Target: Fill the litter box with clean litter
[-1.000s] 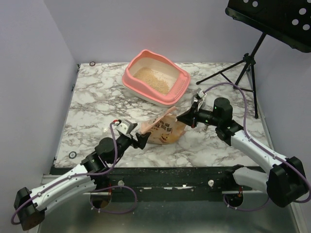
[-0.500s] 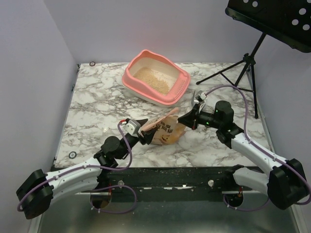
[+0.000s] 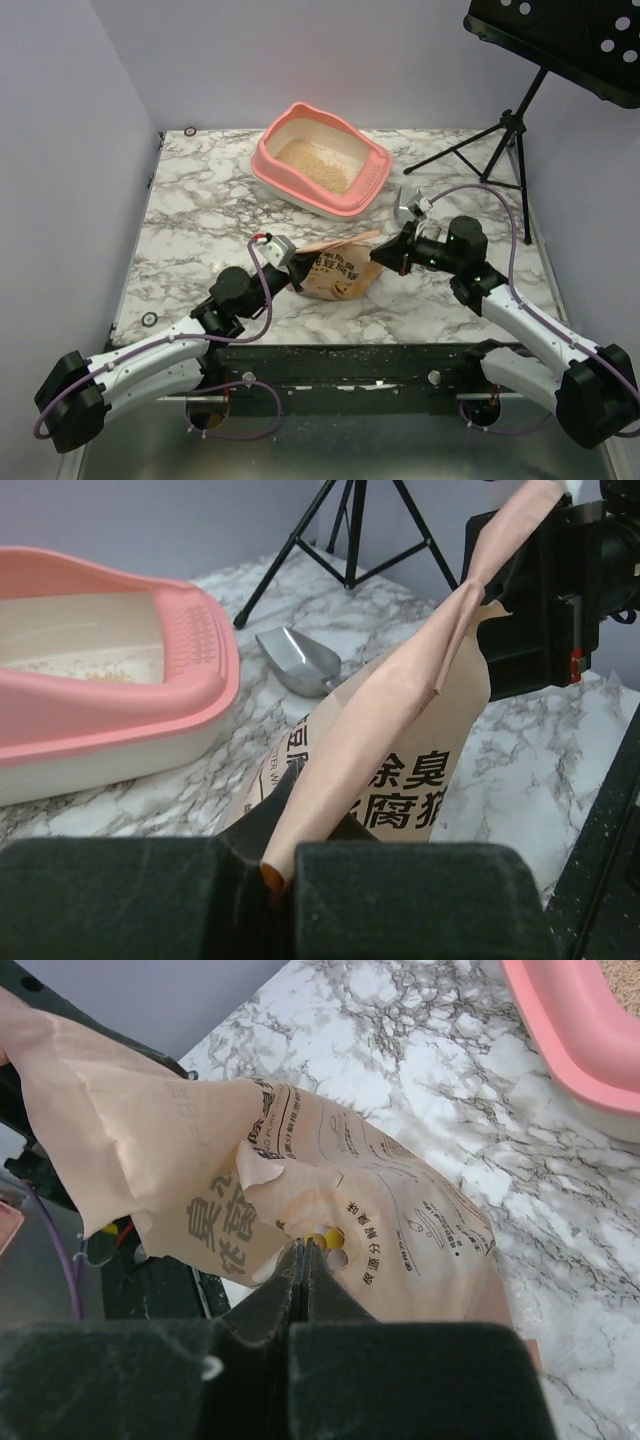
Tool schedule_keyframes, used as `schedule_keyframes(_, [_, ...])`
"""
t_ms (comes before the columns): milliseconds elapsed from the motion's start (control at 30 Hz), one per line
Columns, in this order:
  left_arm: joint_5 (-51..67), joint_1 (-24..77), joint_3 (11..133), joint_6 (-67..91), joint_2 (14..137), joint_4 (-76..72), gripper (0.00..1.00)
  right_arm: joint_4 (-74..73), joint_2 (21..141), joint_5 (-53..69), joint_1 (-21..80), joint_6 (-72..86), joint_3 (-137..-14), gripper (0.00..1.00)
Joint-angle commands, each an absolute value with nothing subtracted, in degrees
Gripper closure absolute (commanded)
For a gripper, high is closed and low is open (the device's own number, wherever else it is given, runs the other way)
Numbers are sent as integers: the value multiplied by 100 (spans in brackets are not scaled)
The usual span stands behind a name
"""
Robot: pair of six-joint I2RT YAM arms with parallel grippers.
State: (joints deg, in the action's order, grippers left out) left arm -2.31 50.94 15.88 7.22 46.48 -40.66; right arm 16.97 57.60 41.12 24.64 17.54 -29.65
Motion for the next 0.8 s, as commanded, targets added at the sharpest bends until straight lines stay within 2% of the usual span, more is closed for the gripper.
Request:
schedule_keyframes(0, [-44, 5045, 2907, 1177, 4307, -1683, 100, 1170, 5634, 4262, 2443, 2258, -2883, 100])
schedule_keyframes(233, [631, 4940, 3700, 2213, 4271, 1017, 100, 633, 5581, 5105, 2443, 3145, -2629, 99])
schedule_keyframes(400, [1212, 4904, 3350, 3180, 4342, 1187, 100, 607, 5616, 5590, 2443, 3681, -2190, 100])
schedule_keyframes(533, [1362, 4834, 3173, 3831, 4342, 1528, 100, 537, 5502, 5441, 2443, 4069, -1671, 99])
schedule_keyframes(767, [476, 4834, 3349, 4139, 4079, 3013, 100, -1079, 4791, 4387, 2443, 3674, -1503, 99])
